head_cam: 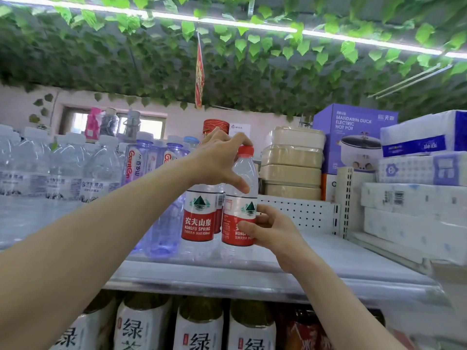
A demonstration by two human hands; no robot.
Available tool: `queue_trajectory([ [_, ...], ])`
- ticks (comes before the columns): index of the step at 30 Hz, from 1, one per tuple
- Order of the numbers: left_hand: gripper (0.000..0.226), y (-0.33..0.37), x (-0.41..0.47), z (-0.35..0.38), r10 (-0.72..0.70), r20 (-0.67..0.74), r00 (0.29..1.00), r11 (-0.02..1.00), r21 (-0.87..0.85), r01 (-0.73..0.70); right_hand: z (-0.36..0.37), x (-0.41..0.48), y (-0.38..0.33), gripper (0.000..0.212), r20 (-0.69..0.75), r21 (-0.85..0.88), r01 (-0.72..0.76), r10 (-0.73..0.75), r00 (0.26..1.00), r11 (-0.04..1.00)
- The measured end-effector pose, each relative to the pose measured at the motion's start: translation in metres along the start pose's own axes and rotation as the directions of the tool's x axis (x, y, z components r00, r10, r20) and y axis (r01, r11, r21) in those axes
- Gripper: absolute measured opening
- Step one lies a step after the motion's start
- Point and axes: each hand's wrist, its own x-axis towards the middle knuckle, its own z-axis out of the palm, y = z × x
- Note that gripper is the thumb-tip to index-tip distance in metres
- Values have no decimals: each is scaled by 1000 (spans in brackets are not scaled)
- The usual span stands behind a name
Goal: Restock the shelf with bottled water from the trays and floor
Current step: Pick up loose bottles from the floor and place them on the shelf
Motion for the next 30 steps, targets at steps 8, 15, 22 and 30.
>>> queue_trajectory([
  [8,102,1,-1,-3,0,-4,1000,1000,20,0,5,0,4,46,-33,8,-11,11,999,1000],
  [15,100,-2,-10,-8,-4,21,1000,1000,18,4,15,-1,5,48,-91,-62,9,-15,996,998],
  [22,106,-9,-17,-8,-28,-5,1000,999,-46,28,6,-12,-3,49,32,-72,-27,29,999,997],
  [30,99,-9,-32,-14,-71,-6,997,991,-111,70,7,-19,-4,59,-36,-138,-53,49,998,989],
])
